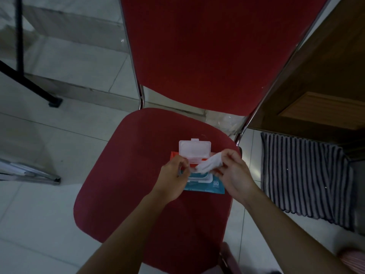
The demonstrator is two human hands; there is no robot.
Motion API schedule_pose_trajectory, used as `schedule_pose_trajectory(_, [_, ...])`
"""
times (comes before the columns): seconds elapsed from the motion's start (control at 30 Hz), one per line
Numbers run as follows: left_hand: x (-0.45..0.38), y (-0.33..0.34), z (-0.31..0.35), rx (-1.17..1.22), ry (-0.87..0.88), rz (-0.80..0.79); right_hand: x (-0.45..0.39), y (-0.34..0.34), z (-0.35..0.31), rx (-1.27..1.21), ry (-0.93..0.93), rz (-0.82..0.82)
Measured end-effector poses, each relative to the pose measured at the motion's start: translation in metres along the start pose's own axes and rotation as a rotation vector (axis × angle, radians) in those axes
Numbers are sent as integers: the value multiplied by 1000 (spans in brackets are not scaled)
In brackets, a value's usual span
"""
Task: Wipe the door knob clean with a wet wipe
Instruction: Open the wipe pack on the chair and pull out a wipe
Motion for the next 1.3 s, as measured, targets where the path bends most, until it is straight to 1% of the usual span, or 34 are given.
schedule_pose_trajectory(0.17, [-2,4,1,-142,72,-75,1,-14,-9,-229,20,117])
schedule_pose_trajectory(0.23, [-2,5,0,-192,104,-102,0,-17,-15,-214,33,130])
schedule_pose_trajectory(0.27, [-2,5,-1,-223,119,-122,-1,-18,-17,-141,33,114])
schedule_pose_trajectory(0.3, [-1,6,-2,-250,130,-146,0,-18,-19,13,26,98])
schedule_pose_trajectory(0.37, [-2,7,-3,-303,163,-190,0,-17,-19,450,-14,59])
schedule_pose_trajectory(0.4, [-2,6,-3,-338,188,-194,0,-15,-18,618,-51,12])
schedule_pose_trajectory(0.43, [-3,5,-4,-375,211,-183,0,-12,-17,716,-89,-49])
schedule_pose_trajectory(0.5, [-4,1,-6,-421,230,-114,2,-2,-17,774,-162,-192])
schedule_pose_trajectory(0.57, [-1,-3,-9,-406,190,-20,6,3,-13,801,-210,-298])
schedule_pose_trajectory(0.67, [6,-8,-14,-220,53,89,11,0,-2,953,-308,-319])
schedule_pose_trajectory(0.7, [8,-9,-15,-171,40,104,13,-2,2,1016,-336,-331])
schedule_pose_trajectory(0.73, [9,-9,-15,-155,56,103,16,-4,6,1082,-353,-362])
schedule_pose_trajectory(0.8, [10,-8,-14,-206,145,74,19,-9,14,1188,-359,-412])
schedule_pose_trajectory(0.87, [11,-7,-13,-295,238,43,20,-11,18,1189,-352,-354])
schedule_pose_trajectory(0.93, [8,-6,-15,-333,255,23,16,-9,16,1097,-308,-241])
schedule_pose_trajectory(0.97, [6,-6,-16,-333,249,18,13,-7,15,1062,-274,-212])
schedule_pose_trajectory(1.0, [5,-7,-16,-331,247,13,9,-4,14,1052,-243,-212])
schedule_pose_trajectory(1.07, [2,-7,-18,-331,256,1,5,3,10,1096,-222,-270])
schedule_pose_trajectory(1.13, [2,-9,-18,-326,269,-3,4,7,6,1121,-265,-298])
schedule_pose_trajectory(1.23, [6,-11,-15,-306,292,-3,8,3,4,1130,-400,-277])
schedule_pose_trajectory(1.3, [10,-11,-15,-303,312,-11,12,-1,10,1189,-402,-320])
Point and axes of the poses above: each hand's wrist, its own x-axis away from the middle knuckle, its own y-axis out of the palm, z = x × y, the point moved 3 cm from there along -x, towards the middle knuckle, and after that the axes turned 9 degrees about -x, right-handed, at the moved point
